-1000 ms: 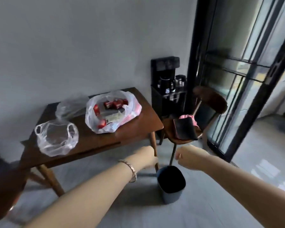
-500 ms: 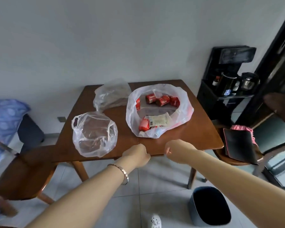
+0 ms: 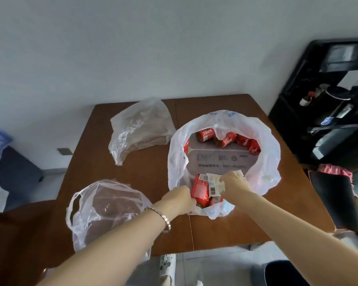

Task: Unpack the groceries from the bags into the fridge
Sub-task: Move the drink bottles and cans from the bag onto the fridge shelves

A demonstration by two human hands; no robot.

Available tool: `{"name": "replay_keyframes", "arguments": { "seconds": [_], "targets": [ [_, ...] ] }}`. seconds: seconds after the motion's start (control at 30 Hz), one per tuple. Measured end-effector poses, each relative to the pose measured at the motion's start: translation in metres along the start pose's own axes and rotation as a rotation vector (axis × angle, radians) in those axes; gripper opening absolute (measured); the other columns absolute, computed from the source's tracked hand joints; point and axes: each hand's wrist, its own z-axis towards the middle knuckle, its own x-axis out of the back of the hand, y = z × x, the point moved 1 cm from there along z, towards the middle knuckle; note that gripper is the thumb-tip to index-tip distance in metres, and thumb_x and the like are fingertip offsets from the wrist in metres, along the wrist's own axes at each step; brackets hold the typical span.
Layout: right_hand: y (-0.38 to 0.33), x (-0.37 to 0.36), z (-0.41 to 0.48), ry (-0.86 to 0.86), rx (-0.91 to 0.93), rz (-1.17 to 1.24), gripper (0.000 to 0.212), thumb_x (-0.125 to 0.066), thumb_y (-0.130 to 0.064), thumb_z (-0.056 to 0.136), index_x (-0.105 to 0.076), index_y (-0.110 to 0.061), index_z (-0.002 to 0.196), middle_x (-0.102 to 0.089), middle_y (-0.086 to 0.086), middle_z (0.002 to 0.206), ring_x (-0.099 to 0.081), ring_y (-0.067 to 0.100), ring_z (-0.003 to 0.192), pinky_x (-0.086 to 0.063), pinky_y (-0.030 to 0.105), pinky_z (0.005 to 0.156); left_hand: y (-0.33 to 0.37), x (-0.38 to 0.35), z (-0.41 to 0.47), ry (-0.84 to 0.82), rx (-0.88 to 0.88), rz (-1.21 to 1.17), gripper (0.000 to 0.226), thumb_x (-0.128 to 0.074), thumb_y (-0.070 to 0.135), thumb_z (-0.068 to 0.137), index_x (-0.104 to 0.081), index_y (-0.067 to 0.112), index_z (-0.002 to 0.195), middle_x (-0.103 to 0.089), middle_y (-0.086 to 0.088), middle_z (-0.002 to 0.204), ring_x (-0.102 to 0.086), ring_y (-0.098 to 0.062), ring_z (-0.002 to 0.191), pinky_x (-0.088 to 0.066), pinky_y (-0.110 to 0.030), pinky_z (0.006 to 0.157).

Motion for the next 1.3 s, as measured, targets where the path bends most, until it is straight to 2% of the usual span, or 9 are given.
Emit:
{"name": "replay_keyframes", "arguments": {
  "seconds": [0.13,0.23,0.43,0.53,0.67,0.87,1.0,1.17,1.3],
  "targets": [
    [0.007,-0.006,0.037,-0.050,0.039,-0.130,0.074,-0.064,-0.025,0.085,-0.023,-0.015,0.145,-0.021,0.003,0.152,-0.016,0.022,0.142,-0.019,0.039,0.115,0.002,0.004,0.053,-0.134,-0.041,0.031,0.030,-0.038,0.021,0.097,-0.044,0.015,0.069,-0.044,0.000,0.066,-0.049,-0.016,0.070,-0.035,-0.019,0.054],
    [0.013,-0.014,0.056,-0.159,0.003,-0.252,0.090,-0.063,-0.039,0.087,-0.004,-0.014,0.150,-0.005,0.002,0.158,-0.001,0.023,0.146,-0.010,0.042,0.118,0.003,-0.002,0.082,-0.186,-0.050,0.033,0.029,-0.035,0.030,0.099,-0.056,0.012,0.092,-0.046,0.001,0.065,-0.052,-0.017,0.073,-0.040,-0.020,0.061],
    [0.031,-0.029,0.075,-0.133,-0.019,-0.299,0.070,-0.061,-0.056,0.079,-0.040,-0.020,0.135,-0.045,-0.004,0.136,-0.036,0.019,0.129,-0.018,0.037,0.113,0.007,-0.030,0.112,-0.276,-0.006,0.075,0.021,-0.039,0.025,0.096,-0.055,0.014,0.088,-0.065,-0.006,0.092,-0.057,-0.022,0.079,-0.048,-0.029,0.080],
    [0.040,-0.026,0.076,-0.098,-0.096,-0.016,0.043,-0.063,-0.044,0.083,-0.051,-0.022,0.117,-0.061,-0.003,0.115,-0.055,0.018,0.106,-0.042,0.030,0.095,0.008,-0.051,0.120,-0.225,0.105,0.022,0.032,-0.052,0.046,0.081,-0.061,0.018,0.092,-0.067,-0.002,0.092,-0.061,-0.021,0.088,-0.049,-0.033,0.087],
    [0.055,-0.029,0.067,0.041,-0.409,0.533,0.028,-0.061,-0.032,0.088,-0.042,-0.020,0.104,-0.058,-0.003,0.084,-0.061,0.017,0.075,-0.057,0.038,0.066,0.008,-0.060,0.124,-0.129,0.141,-0.127,0.019,-0.065,0.035,0.081,-0.060,0.020,0.091,-0.062,0.005,0.085,-0.058,-0.012,0.077,-0.046,-0.020,0.070],
    [0.071,-0.033,0.058,0.129,-0.652,0.925,0.049,-0.062,-0.032,0.088,-0.043,-0.010,0.128,-0.057,0.008,0.113,-0.051,0.017,0.087,-0.044,0.028,0.070,0.015,-0.063,0.120,0.029,0.340,-0.494,0.048,-0.066,0.018,0.081,-0.036,0.009,0.117,-0.060,-0.008,0.109,-0.062,-0.026,0.098,-0.051,-0.035,0.085],
    [0.077,-0.019,0.053,0.251,-0.639,0.951,0.029,-0.046,-0.040,0.095,-0.056,-0.013,0.100,-0.054,-0.002,0.076,-0.050,0.013,0.062,-0.040,0.025,0.055,0.011,-0.054,0.114,0.134,0.334,-0.505,0.036,-0.060,0.024,0.084,-0.033,0.019,0.109,-0.058,-0.005,0.109,-0.058,-0.025,0.100,-0.051,-0.039,0.087],
    [0.077,0.002,0.042,0.230,-0.462,0.697,0.046,-0.049,-0.041,0.094,-0.043,-0.018,0.054,-0.040,-0.002,0.046,-0.036,0.010,0.042,-0.031,0.018,0.045,0.010,-0.006,0.108,0.215,0.138,-0.363,0.017,-0.053,0.034,0.088,-0.042,0.021,0.091,-0.054,0.004,0.078,-0.053,-0.011,0.069,-0.037,-0.023,0.054],
    [0.066,0.009,0.038,0.002,-0.306,0.367,0.050,-0.045,-0.046,0.094,-0.041,-0.022,0.051,-0.040,-0.006,0.049,-0.036,0.006,0.045,-0.031,0.018,0.046,0.016,0.024,0.102,0.285,-0.028,-0.154,0.019,-0.054,0.035,0.087,-0.045,0.018,0.087,-0.050,0.007,0.063,-0.049,-0.006,0.057,-0.037,-0.021,0.049]
  ]
}}
